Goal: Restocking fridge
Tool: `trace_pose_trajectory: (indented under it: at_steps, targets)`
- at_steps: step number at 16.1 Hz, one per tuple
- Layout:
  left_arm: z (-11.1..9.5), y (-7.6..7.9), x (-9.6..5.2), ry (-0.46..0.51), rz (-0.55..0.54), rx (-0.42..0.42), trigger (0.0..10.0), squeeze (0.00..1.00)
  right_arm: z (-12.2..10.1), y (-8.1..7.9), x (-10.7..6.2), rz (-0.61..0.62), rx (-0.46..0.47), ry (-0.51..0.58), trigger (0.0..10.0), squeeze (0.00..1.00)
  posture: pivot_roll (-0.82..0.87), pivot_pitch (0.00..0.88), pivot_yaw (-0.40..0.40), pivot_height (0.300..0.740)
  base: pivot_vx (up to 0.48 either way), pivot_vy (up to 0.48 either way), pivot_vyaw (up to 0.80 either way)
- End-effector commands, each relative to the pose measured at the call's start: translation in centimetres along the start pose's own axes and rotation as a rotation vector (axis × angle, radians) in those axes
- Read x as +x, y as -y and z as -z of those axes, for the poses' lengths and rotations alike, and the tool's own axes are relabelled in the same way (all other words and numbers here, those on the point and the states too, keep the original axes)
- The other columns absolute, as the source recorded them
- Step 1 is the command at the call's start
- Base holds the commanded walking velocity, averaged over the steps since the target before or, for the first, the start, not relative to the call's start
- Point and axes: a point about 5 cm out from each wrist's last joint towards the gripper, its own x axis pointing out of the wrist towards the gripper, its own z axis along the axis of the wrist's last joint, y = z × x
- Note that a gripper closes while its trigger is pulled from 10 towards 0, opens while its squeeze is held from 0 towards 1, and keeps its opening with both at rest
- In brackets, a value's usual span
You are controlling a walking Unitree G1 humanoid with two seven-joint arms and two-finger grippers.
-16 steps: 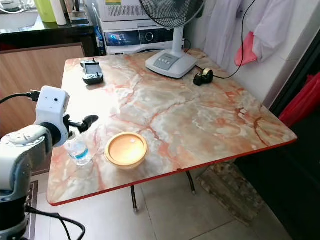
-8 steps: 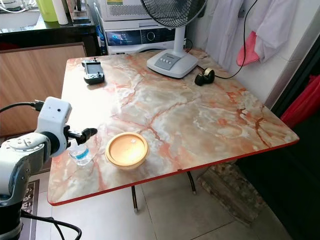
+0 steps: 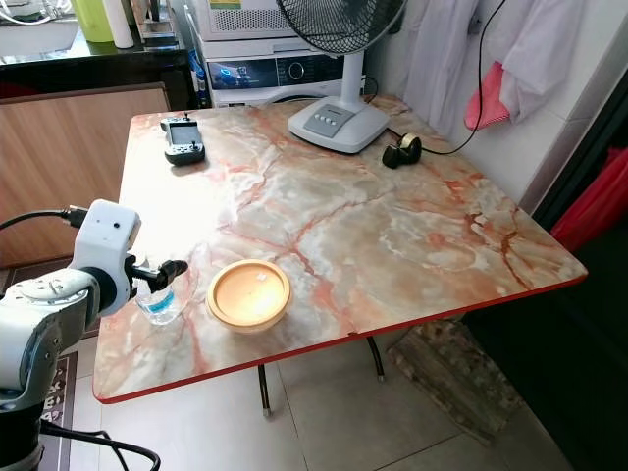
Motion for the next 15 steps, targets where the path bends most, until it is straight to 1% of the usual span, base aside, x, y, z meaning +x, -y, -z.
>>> trace_pose_trajectory:
  at_steps: [1, 5, 7, 11, 14, 15]
  targets:
    - [-0.14, -0.18, -0.37, 0.009, -0.018, 0.001, 10.0, 0.0, 0.31, -0.78, 0.06, -0.04, -0.019, -0.018, 10.0, 0.0, 0.21, 0.0, -0.068, 0.74, 0.0, 0.0, 0.0]
    - [0.21, -0.41, -0.24, 0.006, -0.041, -0.008, 10.0, 0.0, 0.27, -0.67, 0.05, -0.04, -0.026, -0.017, 10.0, 0.0, 0.21, 0.0, -0.077, 0.74, 0.0, 0.0, 0.0]
    - [0.47, -0.47, 0.04, 0.008, -0.055, -0.026, 10.0, 0.0, 0.24, -0.53, 0.03, -0.037, -0.025, -0.016, 10.0, 0.0, 0.2, 0.0, -0.083, 0.74, 0.0, 0.0, 0.0]
    - [0.14, -0.6, 0.24, 0.03, -0.079, -0.038, 10.0, 0.0, 0.27, -0.33, 0.0, -0.029, -0.019, -0.019, 10.0, 0.0, 0.2, 0.0, -0.087, 0.74, 0.0, 0.0, 0.0]
    - [0.26, -0.61, 0.28, 0.027, -0.08, -0.041, 10.0, 0.0, 0.28, -0.3, -0.01, -0.029, -0.019, -0.02, 10.0, 0.0, 0.19, 0.0, -0.088, 0.74, 0.0, 0.0, 0.0]
    - [0.52, -0.46, 0.4, 0.022, -0.079, -0.044, 3.3, 0.0, 0.27, -0.29, 0.0, -0.029, -0.02, -0.02, 10.0, 0.0, 0.19, 0.0, -0.089, 0.74, 0.0, 0.0, 0.0]
